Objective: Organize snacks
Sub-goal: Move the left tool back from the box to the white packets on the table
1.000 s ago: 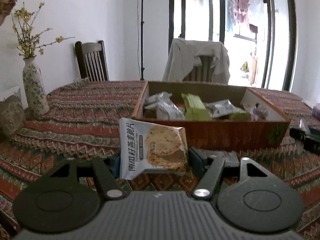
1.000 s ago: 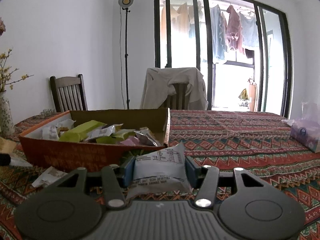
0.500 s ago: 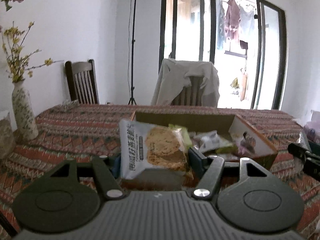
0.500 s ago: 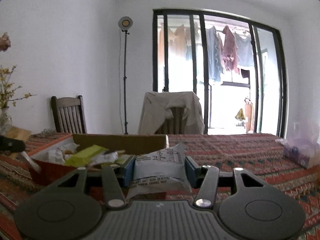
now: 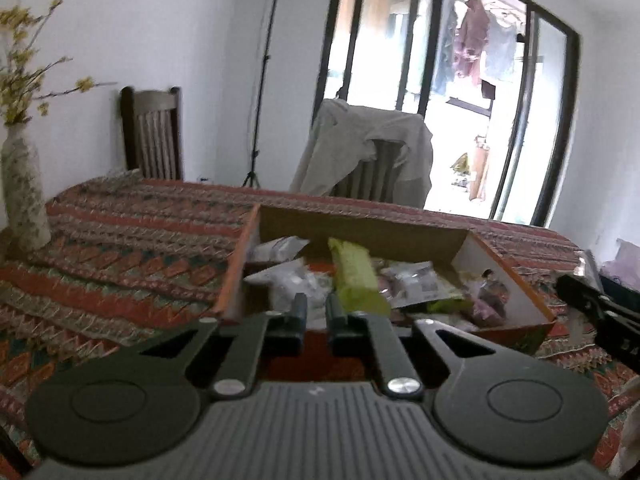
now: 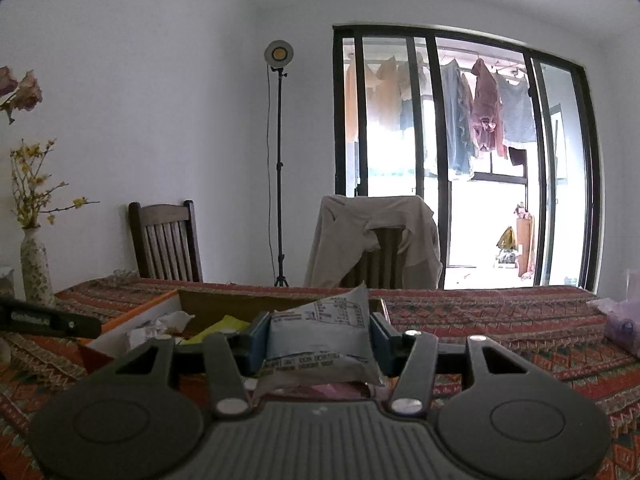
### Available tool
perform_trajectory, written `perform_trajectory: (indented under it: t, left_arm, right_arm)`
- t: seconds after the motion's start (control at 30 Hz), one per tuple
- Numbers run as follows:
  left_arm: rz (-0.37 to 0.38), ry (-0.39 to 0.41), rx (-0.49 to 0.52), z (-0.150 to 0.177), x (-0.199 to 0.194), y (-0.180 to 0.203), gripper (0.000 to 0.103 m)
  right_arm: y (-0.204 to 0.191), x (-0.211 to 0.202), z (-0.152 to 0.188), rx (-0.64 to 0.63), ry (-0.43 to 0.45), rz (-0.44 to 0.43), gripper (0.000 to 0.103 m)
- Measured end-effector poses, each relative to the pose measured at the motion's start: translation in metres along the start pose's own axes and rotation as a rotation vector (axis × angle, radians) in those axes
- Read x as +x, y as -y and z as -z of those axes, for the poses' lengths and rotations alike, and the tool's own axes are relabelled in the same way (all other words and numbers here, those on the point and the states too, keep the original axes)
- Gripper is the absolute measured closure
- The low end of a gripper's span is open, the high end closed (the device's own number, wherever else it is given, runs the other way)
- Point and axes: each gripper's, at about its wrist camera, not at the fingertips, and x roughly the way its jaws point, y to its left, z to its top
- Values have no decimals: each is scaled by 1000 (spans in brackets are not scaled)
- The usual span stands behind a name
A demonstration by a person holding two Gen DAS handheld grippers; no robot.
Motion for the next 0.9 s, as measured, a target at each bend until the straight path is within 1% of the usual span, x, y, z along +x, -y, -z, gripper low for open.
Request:
perform_trajectory:
  t: [0.07,0.1,0.13,0.2,0.27,0.3,0.37,0.4,0.43,0.53,0.6,0.67,0.73,0.8,0.83,0.9]
  left_arm:
    - [-1,-29,-13,7,-3,-10,76]
    - [-2,-48,-19,10,-4,-15,53]
    - [-11,-60,-21,14,-5,-18,37]
    - [-27,-74,-11,22,-7,-22,28]
    - [-37,-104,3,30,-6,-22,24]
    - [-42,-121,4,33,-6,-23,19]
    - [-42,-145,12,40,-5,-24,16]
    - [-34,-154,21,45,-6,-24,13]
    - [-26,-170,35,50,-7,-23,8]
    - [-9,-193,72,64,-11,-19,4]
    - [-16,-207,101,72,-12,-14,0]
    - [-50,-227,126,78,-7,-7,0]
    - [-80,-252,128,79,2,-7,0]
    - [-117,-283,113,80,13,-8,0]
    - [-120,-282,85,78,16,-11,0]
    - [-141,-283,69,75,21,-12,0]
  right_arm:
    - [1,-3,5,4,-16,-4,51]
    - [1,-5,8,4,-25,-6,51]
    - [1,-7,11,4,-31,-6,51]
    - [0,-9,16,2,-45,-9,51]
    - [-2,-11,22,2,-57,-9,51]
    - [-3,-12,24,4,-62,-9,51]
    - [-4,-15,28,7,-67,-9,51]
    - [-4,-17,28,7,-69,-9,51]
    - [-5,-19,30,4,-71,-8,51]
    - [-5,-25,32,-1,-73,-6,51]
    - [-4,-26,31,2,-74,-5,51]
    - [-5,-28,33,8,-76,-8,51]
    - [-6,-31,33,11,-75,-13,51]
    - [-8,-32,34,12,-73,-18,51]
    - [-8,-34,35,11,-73,-21,51]
    - [-9,-37,36,10,-72,-23,51]
